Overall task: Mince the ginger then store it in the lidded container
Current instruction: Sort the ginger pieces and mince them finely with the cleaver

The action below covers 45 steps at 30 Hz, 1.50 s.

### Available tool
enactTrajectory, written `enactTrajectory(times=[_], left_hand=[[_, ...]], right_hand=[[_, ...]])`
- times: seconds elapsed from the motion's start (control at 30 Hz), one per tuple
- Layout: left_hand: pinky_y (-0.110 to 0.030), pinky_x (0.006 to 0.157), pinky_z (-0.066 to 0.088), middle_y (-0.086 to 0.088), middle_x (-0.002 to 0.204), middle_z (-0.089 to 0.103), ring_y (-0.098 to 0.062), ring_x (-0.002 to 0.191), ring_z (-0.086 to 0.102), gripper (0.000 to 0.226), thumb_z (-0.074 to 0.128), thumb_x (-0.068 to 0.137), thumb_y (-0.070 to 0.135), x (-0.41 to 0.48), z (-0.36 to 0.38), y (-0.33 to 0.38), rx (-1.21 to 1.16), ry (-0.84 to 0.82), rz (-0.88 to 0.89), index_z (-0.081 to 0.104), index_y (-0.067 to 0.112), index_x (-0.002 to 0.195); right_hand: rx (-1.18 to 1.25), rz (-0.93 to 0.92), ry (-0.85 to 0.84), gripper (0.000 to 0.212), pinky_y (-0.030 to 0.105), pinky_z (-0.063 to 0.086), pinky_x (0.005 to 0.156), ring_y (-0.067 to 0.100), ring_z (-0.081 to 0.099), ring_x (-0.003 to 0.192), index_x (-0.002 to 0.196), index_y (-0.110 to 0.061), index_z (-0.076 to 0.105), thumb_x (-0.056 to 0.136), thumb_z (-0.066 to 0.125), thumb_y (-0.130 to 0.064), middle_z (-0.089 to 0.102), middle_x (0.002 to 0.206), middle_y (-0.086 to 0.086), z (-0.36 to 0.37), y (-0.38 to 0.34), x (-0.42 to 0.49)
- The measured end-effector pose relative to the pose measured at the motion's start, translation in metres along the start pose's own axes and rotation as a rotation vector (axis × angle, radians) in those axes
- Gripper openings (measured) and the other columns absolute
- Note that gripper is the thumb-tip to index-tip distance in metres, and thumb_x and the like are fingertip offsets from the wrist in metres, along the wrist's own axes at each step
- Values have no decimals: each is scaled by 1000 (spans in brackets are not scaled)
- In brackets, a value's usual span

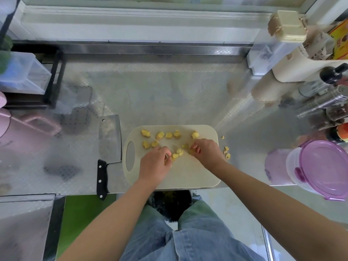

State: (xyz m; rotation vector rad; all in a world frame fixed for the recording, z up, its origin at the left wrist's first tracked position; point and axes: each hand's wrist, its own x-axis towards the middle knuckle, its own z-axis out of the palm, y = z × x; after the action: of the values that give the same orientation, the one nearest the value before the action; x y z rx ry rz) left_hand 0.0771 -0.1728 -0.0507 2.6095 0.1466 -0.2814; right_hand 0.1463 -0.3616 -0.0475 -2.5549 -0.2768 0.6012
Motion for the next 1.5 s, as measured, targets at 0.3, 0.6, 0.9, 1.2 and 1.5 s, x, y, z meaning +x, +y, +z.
enactTrajectory(times=[0.3,0.6,0.9,1.2,1.5], left_hand=[[-28,66,44,6,95,60,-15,81,60,13,60,90,26,10,-1,4,-15,17,25,64,21,102],[-25,64,38,6,98,60,-12,77,57,14,58,91,27,10,-3,-3,-30,-25,14,63,22,103],[-28,64,44,5,97,61,-15,81,60,12,57,92,23,16,-2,1,-21,14,41,63,21,102],[-27,71,46,4,104,57,-14,89,57,27,60,88,30,29,6,22,11,-90,70,60,25,115],[-24,69,45,8,95,53,-8,77,49,24,61,88,26,18,9,20,-73,-141,168,64,24,112]], right_hand=[[135,-45,-4,14,30,49,72,15,55,68,85,-11,65,76,73,-3,59,74,-4,-8,-7,8],[-26,-55,-64,14,30,49,77,20,61,82,93,-17,69,80,70,-13,60,80,-5,0,-16,22],[276,69,131,12,16,47,66,5,56,66,81,-11,65,77,76,-9,63,74,-5,-23,-3,18],[267,169,59,11,22,49,77,11,62,78,86,-18,70,78,77,-15,66,80,-5,-16,17,4],[249,-11,-56,11,5,40,64,10,56,71,90,-6,71,80,72,-5,67,83,2,-11,10,0]])
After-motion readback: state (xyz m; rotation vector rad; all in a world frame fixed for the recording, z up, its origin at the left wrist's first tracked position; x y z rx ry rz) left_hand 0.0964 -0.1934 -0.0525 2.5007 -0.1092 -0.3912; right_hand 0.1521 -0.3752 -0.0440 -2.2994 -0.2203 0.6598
